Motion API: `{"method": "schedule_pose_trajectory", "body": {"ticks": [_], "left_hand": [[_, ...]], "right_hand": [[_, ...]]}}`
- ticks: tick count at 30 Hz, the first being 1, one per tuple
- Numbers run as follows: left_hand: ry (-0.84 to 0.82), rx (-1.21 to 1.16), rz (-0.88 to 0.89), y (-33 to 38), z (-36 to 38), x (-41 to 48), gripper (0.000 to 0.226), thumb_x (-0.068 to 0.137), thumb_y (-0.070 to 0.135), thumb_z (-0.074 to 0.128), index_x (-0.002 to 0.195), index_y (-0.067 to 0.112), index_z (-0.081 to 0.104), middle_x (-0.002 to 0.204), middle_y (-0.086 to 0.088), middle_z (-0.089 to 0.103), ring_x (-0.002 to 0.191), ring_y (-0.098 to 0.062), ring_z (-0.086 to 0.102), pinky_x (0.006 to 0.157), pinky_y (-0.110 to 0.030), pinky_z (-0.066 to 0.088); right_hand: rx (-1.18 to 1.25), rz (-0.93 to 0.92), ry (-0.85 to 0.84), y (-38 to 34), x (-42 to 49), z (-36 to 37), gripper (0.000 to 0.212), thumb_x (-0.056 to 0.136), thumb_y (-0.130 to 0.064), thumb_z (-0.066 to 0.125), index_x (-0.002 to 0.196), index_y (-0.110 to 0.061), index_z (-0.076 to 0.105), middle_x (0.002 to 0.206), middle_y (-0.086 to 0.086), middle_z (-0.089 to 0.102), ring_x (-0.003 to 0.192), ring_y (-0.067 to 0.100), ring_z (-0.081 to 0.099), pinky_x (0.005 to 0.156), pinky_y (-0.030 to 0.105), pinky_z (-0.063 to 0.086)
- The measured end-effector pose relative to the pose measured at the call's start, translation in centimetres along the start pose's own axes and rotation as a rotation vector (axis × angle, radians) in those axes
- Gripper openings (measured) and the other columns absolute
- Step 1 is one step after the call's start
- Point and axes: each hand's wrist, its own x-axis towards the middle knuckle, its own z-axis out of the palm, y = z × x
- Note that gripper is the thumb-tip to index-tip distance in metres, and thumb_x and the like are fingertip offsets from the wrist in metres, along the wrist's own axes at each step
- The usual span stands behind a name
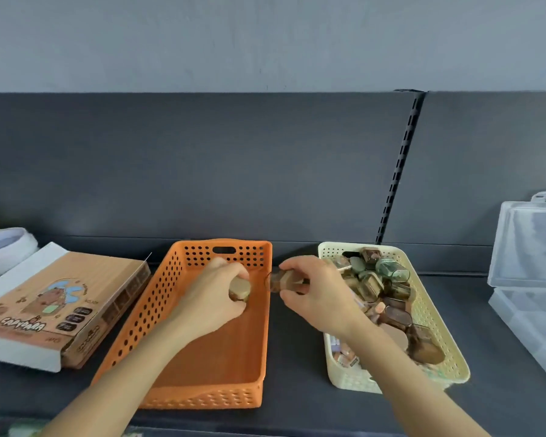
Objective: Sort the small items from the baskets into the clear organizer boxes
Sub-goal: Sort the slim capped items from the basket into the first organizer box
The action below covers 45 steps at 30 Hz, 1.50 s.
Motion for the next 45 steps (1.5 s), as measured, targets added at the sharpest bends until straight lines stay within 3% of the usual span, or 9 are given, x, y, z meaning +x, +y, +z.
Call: {"method": "schedule_pose_trajectory", "body": {"ticks": [3, 5, 7, 10, 19, 24, 31, 36, 45], "left_hand": [[-0.003, 0.026, -0.079, -2.8, -0.7, -0.8, 0.028, 0.079, 0.016, 0.072, 0.098, 0.028, 0.055, 0.109, 0.009, 0.039, 0.082, -0.008, 0.055, 0.059, -0.013, 0.045], [-0.033, 0.062, -0.114, -4.3, -0.9, -1.1, 0.031, 0.078, 0.018, 0.073, 0.104, 0.025, 0.056, 0.111, 0.009, 0.04, 0.084, -0.005, 0.054, 0.054, -0.01, 0.044], [-0.084, 0.124, -0.146, -5.6, -0.8, -1.2, 0.037, 0.076, 0.025, 0.075, 0.108, 0.025, 0.056, 0.111, 0.009, 0.043, 0.091, -0.008, 0.052, 0.065, -0.015, 0.045], [-0.193, 0.184, -0.195, -6.7, -0.5, -1.1, 0.038, 0.075, 0.029, 0.076, 0.106, 0.025, 0.055, 0.105, 0.007, 0.046, 0.091, -0.01, 0.051, 0.078, -0.028, 0.049], [-0.255, 0.275, -0.18, -7.3, 0.5, -0.1, 0.055, 0.074, 0.032, 0.077, 0.121, 0.022, 0.05, 0.112, 0.005, 0.048, 0.092, -0.014, 0.055, 0.079, -0.032, 0.052], [-0.139, 0.228, -0.086, -5.2, -0.6, -0.3, 0.067, 0.076, 0.039, 0.073, 0.134, 0.024, 0.044, 0.125, 0.008, 0.045, 0.104, -0.011, 0.053, 0.082, -0.03, 0.052], [-0.069, -0.007, 0.068, 1.4, 0.1, -1.1, 0.058, 0.077, 0.046, 0.07, 0.13, 0.037, 0.047, 0.133, 0.02, 0.041, 0.113, -0.004, 0.047, 0.093, -0.025, 0.043], [-0.105, -0.078, 0.191, 6.3, 2.8, -0.7, 0.054, 0.081, 0.041, 0.068, 0.13, 0.037, 0.046, 0.134, 0.021, 0.04, 0.118, -0.001, 0.043, 0.092, -0.022, 0.043], [-0.342, -0.092, 0.363, 12.1, 9.0, 1.3, 0.053, 0.079, 0.032, 0.069, 0.128, 0.028, 0.051, 0.129, 0.008, 0.047, 0.111, -0.009, 0.047, 0.09, -0.03, 0.044]], "right_hand": [[-0.071, -0.108, -0.085, -1.4, 0.7, 3.6, 0.035, 0.079, -0.009, 0.061, 0.112, -0.018, 0.062, 0.108, -0.006, 0.05, 0.097, 0.008, 0.052, 0.083, 0.013, 0.045], [-0.152, -0.139, -0.162, -2.0, 1.3, 5.5, 0.029, 0.082, -0.01, 0.056, 0.11, -0.014, 0.061, 0.11, 0.0, 0.052, 0.096, 0.015, 0.054, 0.083, 0.023, 0.049], [-0.266, -0.148, -0.256, -2.5, 2.1, 6.8, 0.02, 0.086, -0.012, 0.051, 0.104, -0.011, 0.058, 0.105, 0.004, 0.054, 0.09, 0.021, 0.055, 0.078, 0.035, 0.053], [-0.389, -0.116, -0.41, -3.0, 3.2, 8.0, 0.011, 0.089, -0.01, 0.052, 0.099, -0.008, 0.055, 0.102, 0.008, 0.055, 0.085, 0.023, 0.057, 0.074, 0.036, 0.054], [-0.564, -0.093, -0.613, -2.8, 5.2, 9.1, 0.006, 0.087, -0.01, 0.058, 0.092, -0.008, 0.057, 0.1, 0.01, 0.052, 0.079, 0.024, 0.058, 0.066, 0.033, 0.054], [-0.38, -0.087, -0.406, -2.4, 4.5, 5.3, 0.021, 0.08, -0.023, 0.065, 0.099, -0.018, 0.057, 0.102, 0.001, 0.053, 0.087, 0.021, 0.057, 0.074, 0.037, 0.054], [-0.272, 0.055, 0.013, 1.4, -1.0, -1.5, 0.047, 0.088, -0.034, 0.063, 0.131, -0.02, 0.052, 0.131, -0.004, 0.053, 0.117, 0.011, 0.051, 0.091, 0.013, 0.034], [-0.229, 0.313, 0.302, 4.3, -5.8, -5.8, 0.04, 0.086, -0.024, 0.067, 0.125, -0.021, 0.058, 0.124, -0.004, 0.058, 0.087, 0.008, 0.054, 0.072, 0.012, 0.037], [-0.232, 0.51, 0.264, 8.0, -10.0, -8.6, 0.036, 0.088, -0.015, 0.063, 0.123, -0.022, 0.061, 0.119, -0.001, 0.059, 0.076, 0.005, 0.052, 0.055, 0.005, 0.038]]}}
